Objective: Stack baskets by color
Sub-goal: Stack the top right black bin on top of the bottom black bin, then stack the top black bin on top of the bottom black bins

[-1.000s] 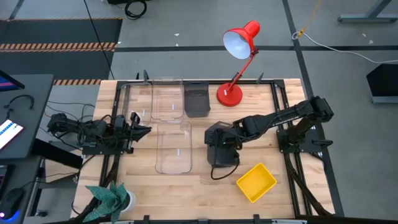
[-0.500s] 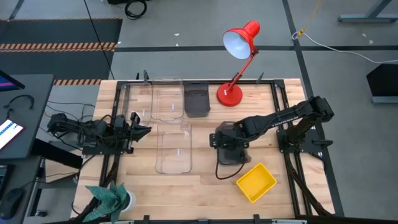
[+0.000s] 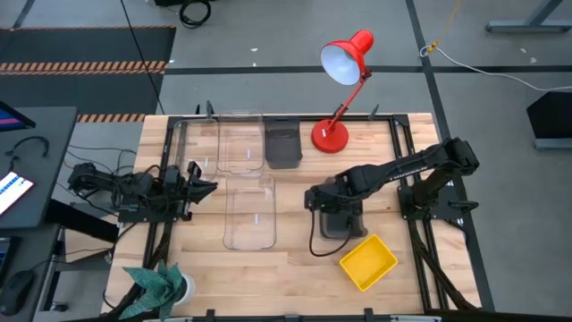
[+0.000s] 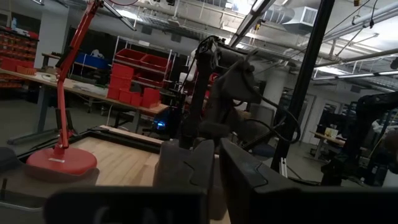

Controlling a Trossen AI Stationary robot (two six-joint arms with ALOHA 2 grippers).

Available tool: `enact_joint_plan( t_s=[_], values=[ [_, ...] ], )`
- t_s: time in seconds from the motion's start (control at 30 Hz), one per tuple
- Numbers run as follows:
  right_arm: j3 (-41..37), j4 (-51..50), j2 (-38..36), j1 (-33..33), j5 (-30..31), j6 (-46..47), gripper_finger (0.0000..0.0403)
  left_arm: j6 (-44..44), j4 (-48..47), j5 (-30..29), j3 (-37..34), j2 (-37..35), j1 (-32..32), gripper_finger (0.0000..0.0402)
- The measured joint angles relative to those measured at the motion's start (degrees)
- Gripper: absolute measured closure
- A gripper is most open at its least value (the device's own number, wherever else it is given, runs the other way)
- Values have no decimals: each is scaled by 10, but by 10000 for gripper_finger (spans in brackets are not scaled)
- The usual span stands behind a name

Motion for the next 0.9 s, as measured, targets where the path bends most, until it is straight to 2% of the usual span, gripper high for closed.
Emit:
enact_joint_plan(
  t_s=[0.27,0.47,0.67,0.9],
  values=[
    [-32,26,0,-11,-6,100,320,0,0,0,0,0,0,373],
    [-36,31,0,-10,-33,195,283,0,0,0,0,0,0,366],
    [-36,35,-20,-10,-18,266,265,0,0,0,0,0,0,369],
    [-36,59,-65,-10,-16,406,263,0,0,0,0,0,0,372]
  ],
)
